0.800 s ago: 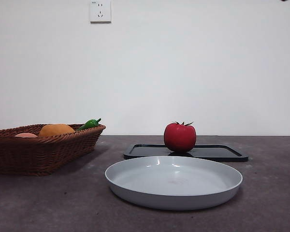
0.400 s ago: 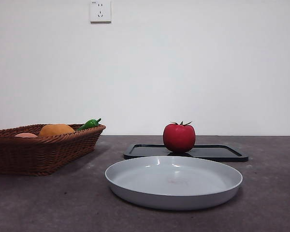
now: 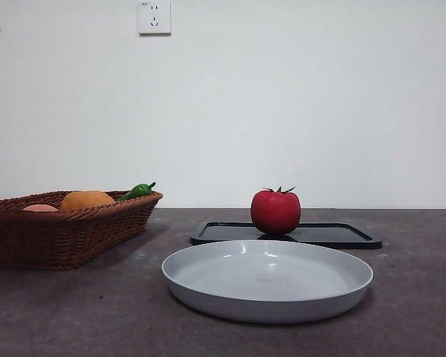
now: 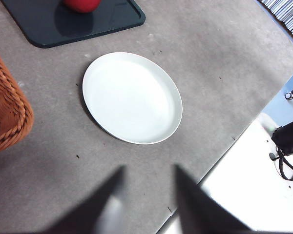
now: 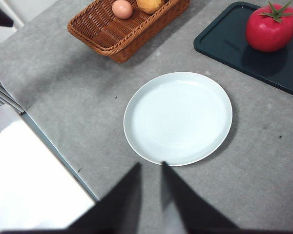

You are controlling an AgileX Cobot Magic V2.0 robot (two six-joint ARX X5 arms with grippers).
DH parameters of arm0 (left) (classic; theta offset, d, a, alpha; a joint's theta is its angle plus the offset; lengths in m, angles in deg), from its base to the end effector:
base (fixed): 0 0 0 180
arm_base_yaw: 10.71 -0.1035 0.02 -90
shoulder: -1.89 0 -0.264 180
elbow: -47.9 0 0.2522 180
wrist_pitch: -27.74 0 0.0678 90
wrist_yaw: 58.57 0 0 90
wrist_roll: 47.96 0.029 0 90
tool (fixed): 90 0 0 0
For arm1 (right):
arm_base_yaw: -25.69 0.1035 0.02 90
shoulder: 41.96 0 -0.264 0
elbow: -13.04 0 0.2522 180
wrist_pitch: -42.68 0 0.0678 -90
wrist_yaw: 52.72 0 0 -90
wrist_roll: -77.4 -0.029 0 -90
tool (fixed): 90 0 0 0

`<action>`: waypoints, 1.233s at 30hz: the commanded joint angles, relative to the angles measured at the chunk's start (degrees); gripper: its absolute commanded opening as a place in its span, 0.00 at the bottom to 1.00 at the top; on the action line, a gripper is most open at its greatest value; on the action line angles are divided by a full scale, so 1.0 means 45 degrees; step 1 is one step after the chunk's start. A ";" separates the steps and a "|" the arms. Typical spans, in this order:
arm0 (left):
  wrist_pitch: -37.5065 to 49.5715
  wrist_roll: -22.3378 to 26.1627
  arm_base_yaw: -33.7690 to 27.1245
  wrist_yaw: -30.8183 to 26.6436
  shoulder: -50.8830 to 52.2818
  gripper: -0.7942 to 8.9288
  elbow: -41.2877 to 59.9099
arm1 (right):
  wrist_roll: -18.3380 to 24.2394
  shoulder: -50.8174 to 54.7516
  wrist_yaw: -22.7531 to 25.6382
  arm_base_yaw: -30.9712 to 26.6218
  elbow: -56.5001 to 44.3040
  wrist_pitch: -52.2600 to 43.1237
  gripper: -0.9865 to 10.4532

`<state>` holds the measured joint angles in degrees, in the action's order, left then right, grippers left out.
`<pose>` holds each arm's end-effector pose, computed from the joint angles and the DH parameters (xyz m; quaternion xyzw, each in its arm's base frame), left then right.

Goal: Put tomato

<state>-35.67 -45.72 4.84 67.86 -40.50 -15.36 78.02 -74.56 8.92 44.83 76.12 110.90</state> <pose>0.1185 -0.0509 0.3097 -0.0493 0.3487 -0.4153 0.8388 0.0793 0.0421 0.3165 0.0213 0.3203 0.3828 0.8662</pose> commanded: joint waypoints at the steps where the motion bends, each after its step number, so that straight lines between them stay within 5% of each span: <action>1: 0.0010 0.0165 0.0049 0.0112 -0.0058 0.09 -0.0209 | -0.0044 -0.0049 -0.0034 0.0078 0.0049 -0.0073 0.09; 28: 0.0267 0.0049 0.0049 0.0087 0.0102 0.09 -0.0209 | -0.0044 -0.0049 -0.0034 0.0078 0.0053 -0.0097 0.09; 31: 0.1243 0.0661 -0.0126 -0.0544 0.0665 0.09 -0.0175 | -0.0044 -0.0049 -0.0034 0.0078 0.0053 -0.0097 0.09; 37: 0.6130 0.1287 -0.1467 -0.2710 0.2599 0.09 0.1146 | -0.0044 -0.0049 -0.0034 0.0078 0.0053 -0.0097 0.09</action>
<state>-12.09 -41.70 -1.30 56.97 -29.50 -11.16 78.02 -74.56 8.92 44.83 76.12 110.92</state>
